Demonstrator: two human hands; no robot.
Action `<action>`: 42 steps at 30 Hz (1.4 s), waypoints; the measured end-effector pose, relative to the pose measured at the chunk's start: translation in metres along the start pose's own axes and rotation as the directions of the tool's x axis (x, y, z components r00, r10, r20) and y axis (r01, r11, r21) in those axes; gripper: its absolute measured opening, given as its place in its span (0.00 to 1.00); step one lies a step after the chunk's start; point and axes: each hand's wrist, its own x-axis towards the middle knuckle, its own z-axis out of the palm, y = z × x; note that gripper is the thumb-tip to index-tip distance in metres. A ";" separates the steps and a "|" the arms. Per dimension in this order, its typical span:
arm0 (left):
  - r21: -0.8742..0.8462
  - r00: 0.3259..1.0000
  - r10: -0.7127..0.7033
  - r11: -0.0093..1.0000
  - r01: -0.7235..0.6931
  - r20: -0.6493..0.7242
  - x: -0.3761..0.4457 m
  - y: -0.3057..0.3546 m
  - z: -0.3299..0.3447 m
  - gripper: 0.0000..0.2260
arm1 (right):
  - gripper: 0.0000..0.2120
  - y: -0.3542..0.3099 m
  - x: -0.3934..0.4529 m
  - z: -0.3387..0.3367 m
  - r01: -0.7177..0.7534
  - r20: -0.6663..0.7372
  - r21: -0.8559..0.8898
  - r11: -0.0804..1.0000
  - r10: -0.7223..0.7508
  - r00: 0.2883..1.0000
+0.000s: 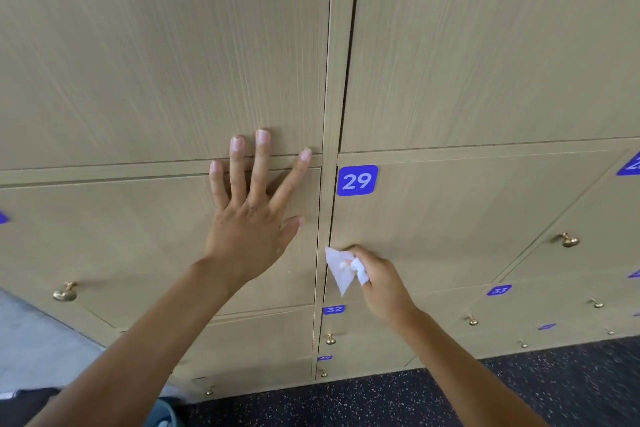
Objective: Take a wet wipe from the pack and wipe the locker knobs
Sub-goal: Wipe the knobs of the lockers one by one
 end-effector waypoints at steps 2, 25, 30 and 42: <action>0.003 1.000 -0.001 1.000 0.001 -0.003 0.000 -0.001 0.000 0.52 | 0.20 0.001 -0.002 -0.006 0.029 0.111 0.023 0.999 -0.032 0.993; 0.012 0.999 0.045 0.999 -0.045 0.011 -0.004 -0.005 -0.014 0.48 | 0.15 -0.012 -0.004 -0.009 0.001 0.052 0.184 0.983 -0.010 0.999; -0.147 0.992 0.107 0.984 -0.096 0.065 -0.043 -0.027 -0.026 0.40 | 0.27 -0.012 -0.035 0.019 -0.243 -0.204 0.176 0.954 0.277 0.939; -0.327 0.949 -0.226 0.899 0.291 0.220 -0.205 -0.165 -0.062 0.21 | 0.18 -0.111 -0.054 0.178 -0.402 -0.012 0.378 0.834 0.439 0.899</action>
